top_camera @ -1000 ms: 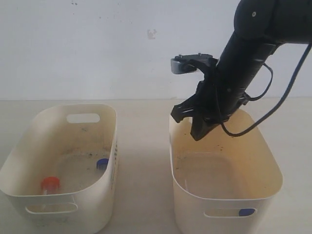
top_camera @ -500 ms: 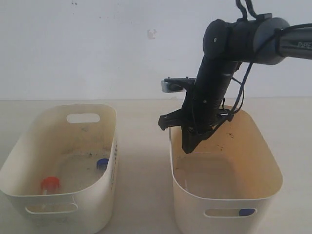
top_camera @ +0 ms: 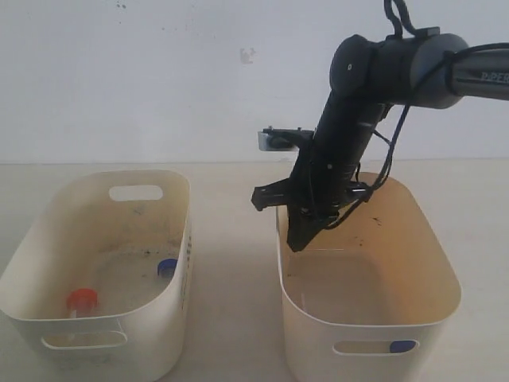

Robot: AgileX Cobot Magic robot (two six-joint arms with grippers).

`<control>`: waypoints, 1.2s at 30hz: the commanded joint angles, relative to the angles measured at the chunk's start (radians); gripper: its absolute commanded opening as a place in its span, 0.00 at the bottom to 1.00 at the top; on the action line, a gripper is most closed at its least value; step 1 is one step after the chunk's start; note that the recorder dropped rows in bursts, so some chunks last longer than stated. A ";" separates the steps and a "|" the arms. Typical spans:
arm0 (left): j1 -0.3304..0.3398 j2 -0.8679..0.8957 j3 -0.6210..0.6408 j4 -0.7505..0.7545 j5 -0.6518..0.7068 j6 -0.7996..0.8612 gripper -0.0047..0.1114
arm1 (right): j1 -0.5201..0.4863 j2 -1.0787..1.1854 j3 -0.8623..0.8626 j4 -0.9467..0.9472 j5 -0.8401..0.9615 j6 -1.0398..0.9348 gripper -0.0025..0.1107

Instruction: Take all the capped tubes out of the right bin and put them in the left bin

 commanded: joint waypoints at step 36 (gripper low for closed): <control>0.005 -0.004 0.003 -0.004 -0.003 0.002 0.08 | -0.089 0.023 0.181 0.133 0.005 -0.168 0.32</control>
